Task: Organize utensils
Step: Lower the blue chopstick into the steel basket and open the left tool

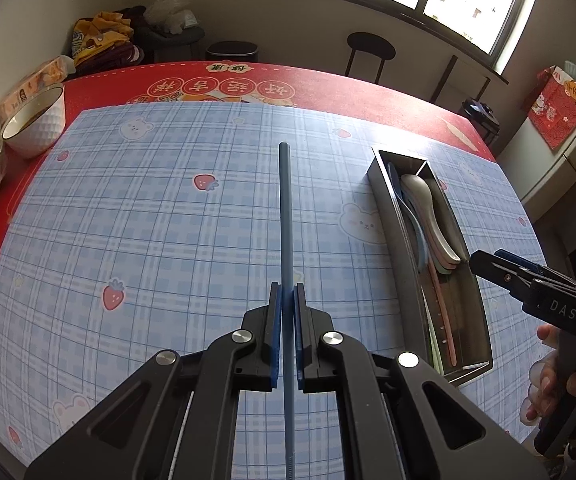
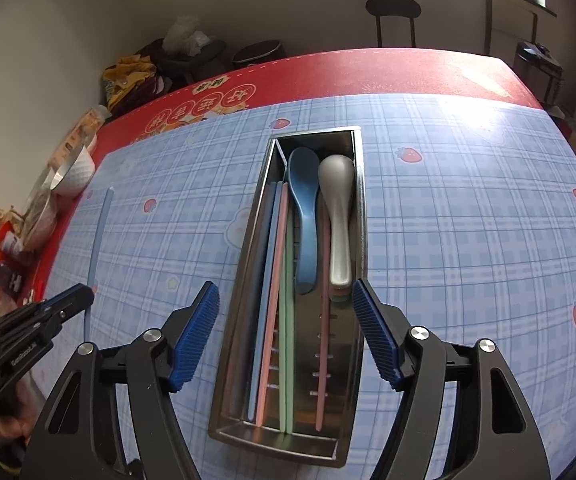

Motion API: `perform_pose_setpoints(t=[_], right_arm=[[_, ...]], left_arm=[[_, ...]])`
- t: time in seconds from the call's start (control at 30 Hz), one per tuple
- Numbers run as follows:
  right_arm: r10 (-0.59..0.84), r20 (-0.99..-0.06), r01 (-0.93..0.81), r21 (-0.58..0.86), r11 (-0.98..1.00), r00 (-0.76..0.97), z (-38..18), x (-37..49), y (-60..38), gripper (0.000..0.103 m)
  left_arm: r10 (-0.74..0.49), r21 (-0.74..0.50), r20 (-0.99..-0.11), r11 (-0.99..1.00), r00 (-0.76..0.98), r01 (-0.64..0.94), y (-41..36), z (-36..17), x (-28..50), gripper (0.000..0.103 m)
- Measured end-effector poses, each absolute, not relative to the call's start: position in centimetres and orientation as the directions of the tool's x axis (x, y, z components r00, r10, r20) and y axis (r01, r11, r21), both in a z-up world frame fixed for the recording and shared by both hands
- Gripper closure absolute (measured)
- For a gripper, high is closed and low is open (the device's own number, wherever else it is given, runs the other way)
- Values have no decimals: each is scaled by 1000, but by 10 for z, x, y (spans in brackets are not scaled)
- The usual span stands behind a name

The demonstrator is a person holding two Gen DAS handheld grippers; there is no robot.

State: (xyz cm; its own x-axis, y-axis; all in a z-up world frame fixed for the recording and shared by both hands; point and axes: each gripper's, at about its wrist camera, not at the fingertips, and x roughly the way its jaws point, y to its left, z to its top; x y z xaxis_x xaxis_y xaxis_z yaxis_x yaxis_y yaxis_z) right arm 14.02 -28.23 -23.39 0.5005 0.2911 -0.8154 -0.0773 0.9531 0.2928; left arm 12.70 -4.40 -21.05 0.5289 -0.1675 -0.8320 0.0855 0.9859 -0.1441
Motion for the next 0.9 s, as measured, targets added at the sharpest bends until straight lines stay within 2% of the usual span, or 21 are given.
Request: perform_pose_setpoints(t=[0.23, 0.73, 0.9], right_arm=[[253, -812, -21, 285, 958, 525, -235, 131, -306, 21], [259, -811, 44, 330, 943, 524, -245, 124, -351, 20], [263, -811, 68, 347, 935, 522, -248, 126, -370, 20]], left_arm=[[-197, -155, -843, 980, 501, 123, -67, -212, 134, 97], [-329, -299, -870, 944, 367, 138, -140, -216, 171, 97], [-319, -290, -883, 948, 345, 135, -166, -229, 178, 97]])
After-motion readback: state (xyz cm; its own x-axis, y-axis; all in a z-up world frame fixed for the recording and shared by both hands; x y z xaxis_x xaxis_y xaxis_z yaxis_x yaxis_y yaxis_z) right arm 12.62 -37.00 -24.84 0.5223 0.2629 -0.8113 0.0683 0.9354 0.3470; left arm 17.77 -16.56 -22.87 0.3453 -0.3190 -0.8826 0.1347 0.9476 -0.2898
